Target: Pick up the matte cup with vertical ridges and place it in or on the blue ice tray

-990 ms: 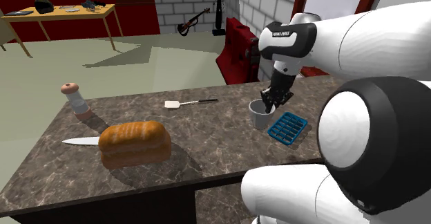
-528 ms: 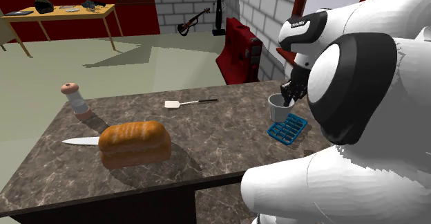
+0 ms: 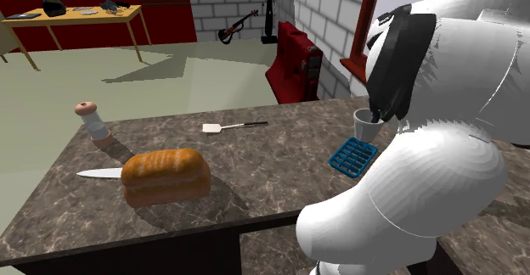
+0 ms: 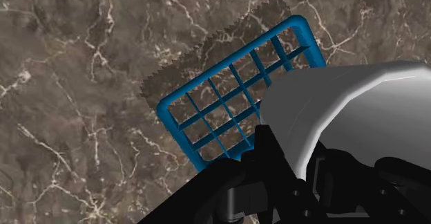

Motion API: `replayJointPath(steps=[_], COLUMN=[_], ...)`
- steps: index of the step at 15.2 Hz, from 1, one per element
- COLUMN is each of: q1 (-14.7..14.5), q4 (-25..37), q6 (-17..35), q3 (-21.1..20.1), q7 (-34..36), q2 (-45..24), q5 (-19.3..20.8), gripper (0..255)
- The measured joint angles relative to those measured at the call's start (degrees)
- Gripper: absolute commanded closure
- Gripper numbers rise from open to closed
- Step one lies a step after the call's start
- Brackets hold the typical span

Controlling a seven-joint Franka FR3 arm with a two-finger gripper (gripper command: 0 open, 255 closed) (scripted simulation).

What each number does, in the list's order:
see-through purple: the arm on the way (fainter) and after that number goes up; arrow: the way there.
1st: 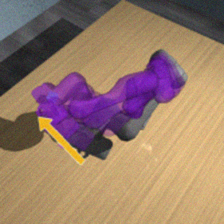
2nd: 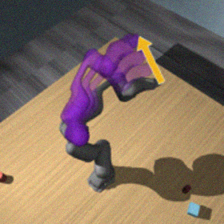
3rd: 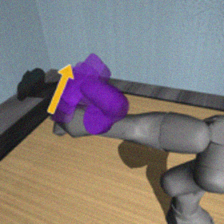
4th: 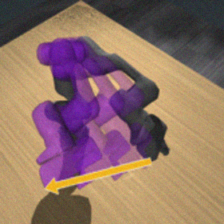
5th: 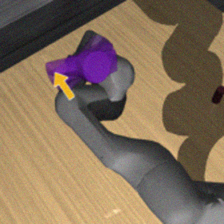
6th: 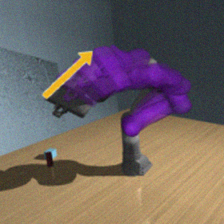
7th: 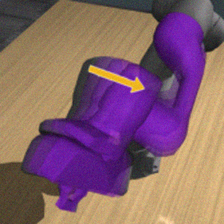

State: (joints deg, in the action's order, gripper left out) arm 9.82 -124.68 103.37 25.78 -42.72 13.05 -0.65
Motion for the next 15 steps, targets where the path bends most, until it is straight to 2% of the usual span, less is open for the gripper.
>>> replayJointPath(steps=[15], q1=[0.0], q4=[-6.8], q6=[11.3], q3=[1.4], q7=[-3.1], q2=[-5.1], q5=[-1.9], gripper=[255])
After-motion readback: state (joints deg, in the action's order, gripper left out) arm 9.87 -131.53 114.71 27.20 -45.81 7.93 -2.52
